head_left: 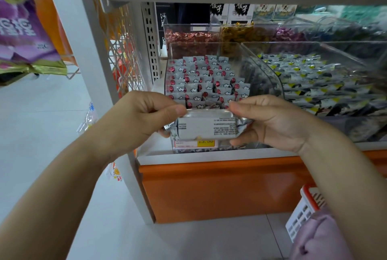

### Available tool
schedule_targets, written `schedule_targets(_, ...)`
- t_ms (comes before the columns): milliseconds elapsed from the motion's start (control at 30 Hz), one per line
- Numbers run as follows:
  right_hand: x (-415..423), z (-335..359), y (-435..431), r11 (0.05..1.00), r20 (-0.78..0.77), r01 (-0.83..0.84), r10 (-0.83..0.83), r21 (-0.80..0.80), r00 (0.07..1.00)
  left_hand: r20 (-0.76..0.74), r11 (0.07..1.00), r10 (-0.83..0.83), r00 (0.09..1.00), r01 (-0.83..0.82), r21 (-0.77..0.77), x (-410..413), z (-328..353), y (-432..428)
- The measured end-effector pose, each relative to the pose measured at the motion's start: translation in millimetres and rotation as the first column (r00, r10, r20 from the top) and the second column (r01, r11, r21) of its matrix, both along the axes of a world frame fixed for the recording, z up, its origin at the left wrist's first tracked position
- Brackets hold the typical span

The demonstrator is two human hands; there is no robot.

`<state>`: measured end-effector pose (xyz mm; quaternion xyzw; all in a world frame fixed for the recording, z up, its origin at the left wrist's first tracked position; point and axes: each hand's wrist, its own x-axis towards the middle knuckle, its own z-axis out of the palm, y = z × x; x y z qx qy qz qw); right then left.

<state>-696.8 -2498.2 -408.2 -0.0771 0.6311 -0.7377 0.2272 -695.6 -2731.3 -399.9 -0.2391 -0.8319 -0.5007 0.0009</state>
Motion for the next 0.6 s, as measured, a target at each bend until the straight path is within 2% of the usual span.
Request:
schedule_targets(167, -2, -1, 3, 1.000, 0.014, -0.011, 0.011, 0.005, 1.000, 0.027, 1.000, 0.024, 0.999, -0.023, 0.000, -2, -3, -1)
schedule_targets(333, -4, -5, -5, 0.981, 0.026, 0.176, -0.174, -0.078, 0.984, 0.064, 0.997, 0.046, 0.997, -0.050, 0.056, -1, -3, 3)
schedule_targets(467, -5, -6, -9, 0.944, -0.026, 0.292, -0.299, -0.153, 0.954, -0.079, 0.996, 0.061, 0.995, -0.066, -0.052, -2, -3, 5)
schedule_targets(600, -3, -4, -14, 0.927, -0.155, 0.238, -0.291, -0.289, 0.944, -0.234, 0.971, 0.229, 0.945, -0.240, -0.019, -6, -6, 12)
